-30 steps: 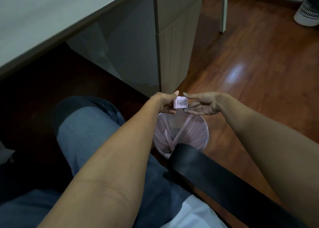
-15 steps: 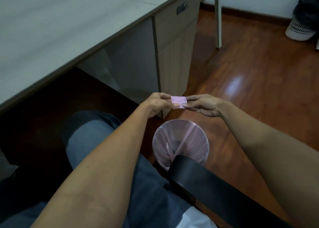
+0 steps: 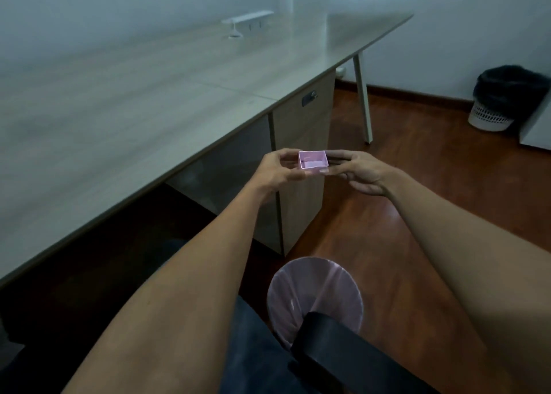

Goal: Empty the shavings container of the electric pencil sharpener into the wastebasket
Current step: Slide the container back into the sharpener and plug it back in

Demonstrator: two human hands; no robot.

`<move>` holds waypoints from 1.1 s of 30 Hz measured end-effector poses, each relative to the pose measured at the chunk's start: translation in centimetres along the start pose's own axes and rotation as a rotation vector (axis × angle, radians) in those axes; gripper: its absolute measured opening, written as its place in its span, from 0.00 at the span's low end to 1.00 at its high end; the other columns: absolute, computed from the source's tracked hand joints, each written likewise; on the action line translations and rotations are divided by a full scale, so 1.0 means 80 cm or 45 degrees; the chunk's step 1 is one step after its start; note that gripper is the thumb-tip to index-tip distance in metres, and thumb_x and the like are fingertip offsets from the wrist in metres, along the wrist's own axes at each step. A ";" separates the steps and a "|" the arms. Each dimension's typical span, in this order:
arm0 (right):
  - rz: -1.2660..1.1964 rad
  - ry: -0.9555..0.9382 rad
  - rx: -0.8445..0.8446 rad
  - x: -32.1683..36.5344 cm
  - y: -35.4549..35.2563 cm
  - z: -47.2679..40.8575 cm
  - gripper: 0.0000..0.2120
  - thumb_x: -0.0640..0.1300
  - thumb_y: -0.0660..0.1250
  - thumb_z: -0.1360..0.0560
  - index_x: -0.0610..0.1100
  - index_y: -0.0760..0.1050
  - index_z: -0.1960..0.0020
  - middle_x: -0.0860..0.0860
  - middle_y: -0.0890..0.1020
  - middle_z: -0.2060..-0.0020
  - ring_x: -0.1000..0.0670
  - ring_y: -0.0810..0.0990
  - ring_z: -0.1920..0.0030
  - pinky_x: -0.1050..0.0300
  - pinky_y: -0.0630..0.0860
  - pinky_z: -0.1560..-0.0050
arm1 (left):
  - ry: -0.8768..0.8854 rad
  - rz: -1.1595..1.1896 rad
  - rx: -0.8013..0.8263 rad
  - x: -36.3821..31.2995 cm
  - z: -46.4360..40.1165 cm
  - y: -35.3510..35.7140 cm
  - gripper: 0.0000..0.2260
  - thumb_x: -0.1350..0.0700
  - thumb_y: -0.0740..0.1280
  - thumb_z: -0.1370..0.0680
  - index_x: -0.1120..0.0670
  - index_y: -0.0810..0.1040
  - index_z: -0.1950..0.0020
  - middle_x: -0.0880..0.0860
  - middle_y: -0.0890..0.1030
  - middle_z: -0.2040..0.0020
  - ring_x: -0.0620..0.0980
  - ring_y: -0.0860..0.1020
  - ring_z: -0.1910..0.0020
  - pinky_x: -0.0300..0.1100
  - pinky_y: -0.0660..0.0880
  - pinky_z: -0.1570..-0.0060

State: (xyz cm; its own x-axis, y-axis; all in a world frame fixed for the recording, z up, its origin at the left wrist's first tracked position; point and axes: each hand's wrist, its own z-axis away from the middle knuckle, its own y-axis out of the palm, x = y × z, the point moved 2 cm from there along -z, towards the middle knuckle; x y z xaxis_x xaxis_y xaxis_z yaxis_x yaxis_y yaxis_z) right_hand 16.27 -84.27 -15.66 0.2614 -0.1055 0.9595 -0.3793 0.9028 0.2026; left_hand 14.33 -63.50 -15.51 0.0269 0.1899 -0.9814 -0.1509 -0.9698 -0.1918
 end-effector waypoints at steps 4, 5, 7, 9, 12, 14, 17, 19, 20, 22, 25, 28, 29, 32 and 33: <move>0.010 -0.090 0.040 0.062 0.009 -0.002 0.28 0.22 0.67 0.28 0.33 0.73 0.29 0.43 0.85 0.44 0.52 0.87 0.47 0.64 0.81 0.48 | 0.136 -0.072 -0.029 -0.058 -0.007 -0.022 0.32 0.57 0.82 0.33 0.61 0.78 0.31 0.57 0.84 0.38 0.54 0.83 0.38 0.50 0.79 0.37; 0.000 -0.111 0.047 0.079 0.013 -0.002 0.28 0.23 0.68 0.28 0.34 0.73 0.29 0.43 0.87 0.46 0.52 0.87 0.49 0.65 0.81 0.48 | 0.168 -0.081 -0.035 -0.075 -0.006 -0.028 0.32 0.57 0.82 0.33 0.60 0.78 0.31 0.56 0.84 0.38 0.53 0.83 0.38 0.49 0.79 0.37; -0.012 -0.149 0.068 0.109 0.024 0.000 0.27 0.23 0.67 0.27 0.34 0.73 0.29 0.44 0.88 0.49 0.52 0.88 0.51 0.65 0.82 0.50 | 0.227 -0.097 -0.040 -0.105 -0.004 -0.040 0.30 0.57 0.81 0.31 0.60 0.79 0.31 0.56 0.85 0.38 0.53 0.83 0.39 0.42 0.80 0.40; -0.006 -0.183 0.086 0.136 0.039 0.000 0.26 0.23 0.66 0.26 0.34 0.73 0.29 0.43 0.88 0.49 0.52 0.88 0.52 0.66 0.82 0.51 | 0.279 -0.114 -0.075 -0.131 0.001 -0.056 0.27 0.60 0.80 0.29 0.62 0.79 0.31 0.57 0.85 0.38 0.52 0.83 0.39 0.33 0.80 0.46; -0.009 -0.241 0.130 0.170 0.072 -0.002 0.25 0.22 0.63 0.25 0.31 0.71 0.28 0.40 0.84 0.46 0.55 0.88 0.59 0.69 0.80 0.63 | 0.320 -0.100 -0.147 -0.161 0.011 -0.083 0.26 0.61 0.79 0.28 0.63 0.78 0.31 0.57 0.84 0.38 0.52 0.83 0.39 0.33 0.79 0.48; 0.016 -0.281 0.181 0.189 0.098 -0.006 0.25 0.21 0.63 0.24 0.30 0.70 0.28 0.37 0.80 0.40 0.56 0.87 0.59 0.70 0.78 0.66 | 0.327 -0.081 -0.184 -0.176 0.021 -0.106 0.26 0.62 0.79 0.28 0.64 0.78 0.32 0.58 0.84 0.38 0.53 0.83 0.39 0.31 0.79 0.50; 0.053 -0.325 0.251 0.209 0.138 -0.020 0.25 0.23 0.66 0.25 0.31 0.72 0.29 0.36 0.79 0.34 0.50 0.86 0.46 0.67 0.81 0.54 | 0.349 -0.089 -0.229 -0.195 0.040 -0.144 0.24 0.62 0.78 0.28 0.63 0.79 0.33 0.58 0.85 0.39 0.52 0.84 0.40 0.34 0.79 0.48; 0.064 -0.322 0.315 0.218 0.168 -0.031 0.24 0.24 0.66 0.25 0.31 0.73 0.30 0.36 0.81 0.36 0.47 0.85 0.42 0.63 0.81 0.47 | 0.363 -0.100 -0.280 -0.205 0.057 -0.172 0.23 0.62 0.78 0.28 0.63 0.80 0.34 0.57 0.85 0.40 0.51 0.84 0.42 0.37 0.79 0.45; 0.068 -0.321 0.349 0.221 0.186 -0.036 0.24 0.24 0.67 0.25 0.32 0.74 0.30 0.37 0.81 0.36 0.46 0.84 0.40 0.61 0.81 0.44 | 0.364 -0.106 -0.307 -0.208 0.066 -0.187 0.22 0.63 0.78 0.27 0.63 0.80 0.34 0.58 0.85 0.40 0.50 0.84 0.43 0.38 0.79 0.44; 0.085 -0.332 0.411 0.225 0.224 -0.048 0.23 0.25 0.68 0.26 0.32 0.76 0.32 0.38 0.82 0.37 0.44 0.82 0.36 0.58 0.79 0.37 | 0.353 -0.113 -0.357 -0.212 0.088 -0.219 0.21 0.63 0.77 0.27 0.63 0.81 0.34 0.58 0.85 0.40 0.50 0.84 0.43 0.39 0.79 0.43; 0.133 -0.371 0.513 0.230 0.284 -0.061 0.22 0.27 0.70 0.28 0.35 0.78 0.35 0.41 0.84 0.39 0.46 0.82 0.35 0.60 0.78 0.36 | 0.328 -0.138 -0.424 -0.217 0.123 -0.269 0.20 0.61 0.78 0.27 0.61 0.82 0.35 0.55 0.86 0.41 0.51 0.84 0.39 0.42 0.77 0.38; 0.184 -0.410 0.638 0.230 0.349 -0.066 0.20 0.28 0.71 0.27 0.36 0.79 0.36 0.42 0.84 0.39 0.49 0.82 0.36 0.63 0.78 0.38 | 0.308 -0.168 -0.518 -0.223 0.168 -0.316 0.20 0.59 0.78 0.27 0.58 0.83 0.36 0.53 0.87 0.42 0.50 0.84 0.40 0.40 0.76 0.39; 0.178 -0.415 0.670 0.229 0.370 -0.068 0.18 0.28 0.70 0.26 0.37 0.80 0.37 0.42 0.84 0.39 0.49 0.82 0.36 0.62 0.77 0.37 | 0.298 -0.184 -0.555 -0.226 0.184 -0.330 0.20 0.59 0.78 0.27 0.58 0.83 0.36 0.53 0.87 0.42 0.49 0.84 0.40 0.39 0.75 0.40; 0.152 -0.430 0.752 0.224 0.434 -0.075 0.15 0.29 0.71 0.26 0.39 0.82 0.41 0.44 0.86 0.43 0.50 0.83 0.38 0.61 0.76 0.34 | 0.275 -0.237 -0.660 -0.231 0.231 -0.373 0.19 0.59 0.78 0.27 0.58 0.83 0.36 0.53 0.87 0.43 0.49 0.85 0.41 0.37 0.76 0.41; 0.147 -0.434 0.779 0.222 0.455 -0.077 0.15 0.29 0.71 0.26 0.39 0.82 0.41 0.45 0.87 0.43 0.50 0.83 0.38 0.60 0.76 0.34 | 0.270 -0.243 -0.701 -0.232 0.247 -0.387 0.19 0.59 0.78 0.27 0.59 0.83 0.36 0.54 0.87 0.43 0.50 0.85 0.41 0.38 0.77 0.40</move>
State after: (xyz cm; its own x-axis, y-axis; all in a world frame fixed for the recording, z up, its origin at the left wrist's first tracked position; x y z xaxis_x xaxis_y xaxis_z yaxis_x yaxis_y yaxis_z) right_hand 12.58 -50.74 7.55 -0.0650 -0.2383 0.9690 -0.8444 0.5306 0.0739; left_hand -1.06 -33.99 8.66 0.2077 0.3880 -0.8980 0.4066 -0.8692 -0.2815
